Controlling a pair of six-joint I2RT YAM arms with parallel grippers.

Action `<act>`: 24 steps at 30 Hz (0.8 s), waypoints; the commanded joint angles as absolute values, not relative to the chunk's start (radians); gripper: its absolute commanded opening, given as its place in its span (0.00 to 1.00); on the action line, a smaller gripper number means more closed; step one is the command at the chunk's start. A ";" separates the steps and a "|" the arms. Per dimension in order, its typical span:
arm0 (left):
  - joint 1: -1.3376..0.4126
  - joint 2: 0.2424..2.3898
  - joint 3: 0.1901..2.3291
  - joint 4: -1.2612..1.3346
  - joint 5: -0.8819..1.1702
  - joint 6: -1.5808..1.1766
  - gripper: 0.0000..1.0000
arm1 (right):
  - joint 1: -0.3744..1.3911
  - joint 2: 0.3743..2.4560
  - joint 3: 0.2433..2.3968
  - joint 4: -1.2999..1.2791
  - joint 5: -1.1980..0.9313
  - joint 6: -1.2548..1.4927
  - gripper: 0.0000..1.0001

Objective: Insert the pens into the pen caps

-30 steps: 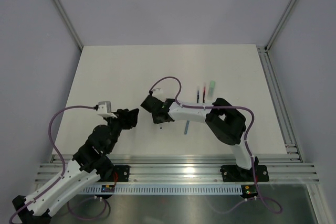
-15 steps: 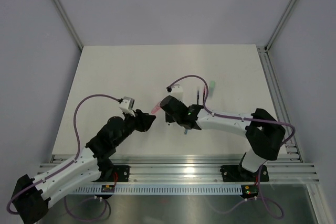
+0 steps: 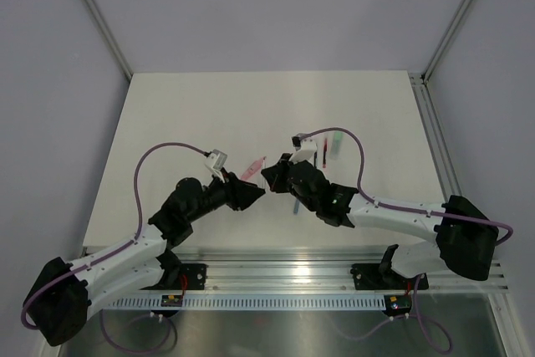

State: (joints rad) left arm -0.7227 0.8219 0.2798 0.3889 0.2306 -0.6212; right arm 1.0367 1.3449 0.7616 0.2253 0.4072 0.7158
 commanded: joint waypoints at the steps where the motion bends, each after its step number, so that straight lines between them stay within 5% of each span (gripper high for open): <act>1: -0.684 0.842 0.275 0.531 0.321 -0.684 0.45 | 1.055 1.321 0.755 0.370 0.394 0.732 0.00; 19: -0.647 0.867 0.273 0.526 0.344 -0.693 0.34 | 1.107 1.310 0.729 0.426 0.357 0.723 0.00; 21: -0.647 0.865 0.275 0.526 0.345 -0.692 0.31 | 1.109 1.310 0.730 0.423 0.357 0.719 0.00; 24: -0.646 0.862 0.276 0.520 0.342 -0.686 0.13 | 1.111 1.313 0.730 0.416 0.360 0.719 0.00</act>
State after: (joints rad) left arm -0.6529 0.8761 0.2790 0.4660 0.3256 -0.7002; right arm 1.0988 1.3315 0.7334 0.3767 0.3630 0.7219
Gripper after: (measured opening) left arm 0.165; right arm 0.021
